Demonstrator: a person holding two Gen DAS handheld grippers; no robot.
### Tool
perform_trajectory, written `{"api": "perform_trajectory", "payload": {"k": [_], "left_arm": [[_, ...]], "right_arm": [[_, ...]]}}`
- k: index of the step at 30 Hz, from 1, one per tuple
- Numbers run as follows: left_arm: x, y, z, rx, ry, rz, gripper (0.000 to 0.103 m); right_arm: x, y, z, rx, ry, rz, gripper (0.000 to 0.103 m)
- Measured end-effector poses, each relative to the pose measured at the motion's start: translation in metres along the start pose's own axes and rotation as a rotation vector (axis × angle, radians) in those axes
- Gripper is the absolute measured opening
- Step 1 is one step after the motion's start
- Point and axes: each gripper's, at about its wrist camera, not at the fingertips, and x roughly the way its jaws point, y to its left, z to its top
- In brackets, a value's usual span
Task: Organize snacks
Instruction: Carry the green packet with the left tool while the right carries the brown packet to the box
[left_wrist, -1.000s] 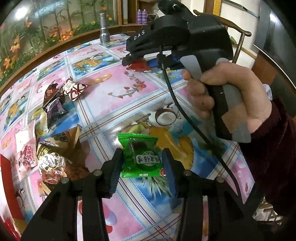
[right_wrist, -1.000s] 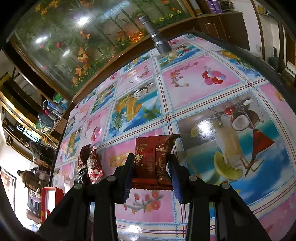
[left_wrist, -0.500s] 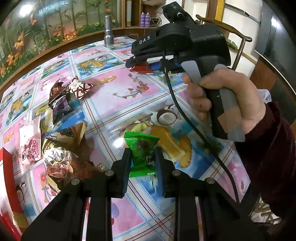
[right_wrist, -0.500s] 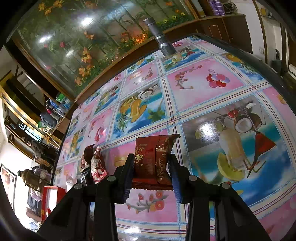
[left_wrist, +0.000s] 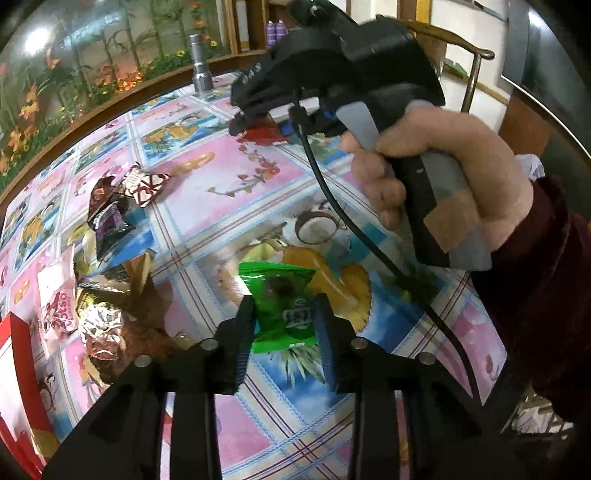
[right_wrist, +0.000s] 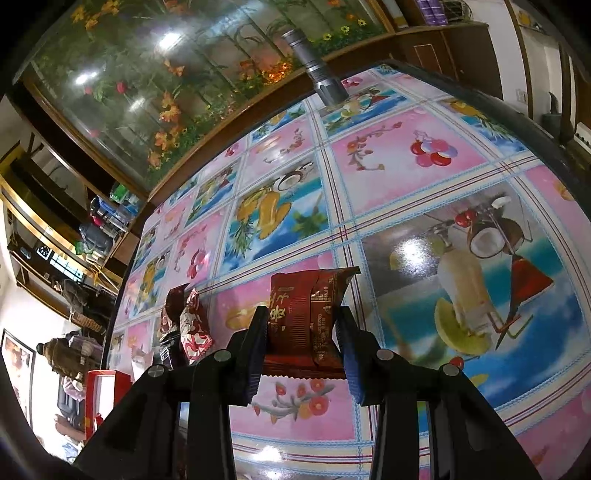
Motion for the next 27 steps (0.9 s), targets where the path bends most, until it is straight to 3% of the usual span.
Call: {"api": "perform_trajectory", "payload": {"k": [4,9,18,27], "left_arm": [[0.001,0.0,0.0,0.001,0.0,0.006,0.031],[-0.003,0.005,0.0,-0.033,-0.023,-0.009,0.021],[-0.01,0.008,-0.001,-0.056,-0.051,0.002,0.016],[-0.029,0.027,-0.004,-0.125,-0.087,0.009,0.015]], "right_arm": [[-0.002,0.001,0.0,0.001,-0.003,0.005,0.038],[-0.003,0.002,0.0,-0.001,-0.007,0.009,0.038],[-0.01,0.004,0.0,-0.008,-0.039,0.026,0.038],[-0.006,0.0,0.001,0.039,-0.011,0.161,0.038]]}}
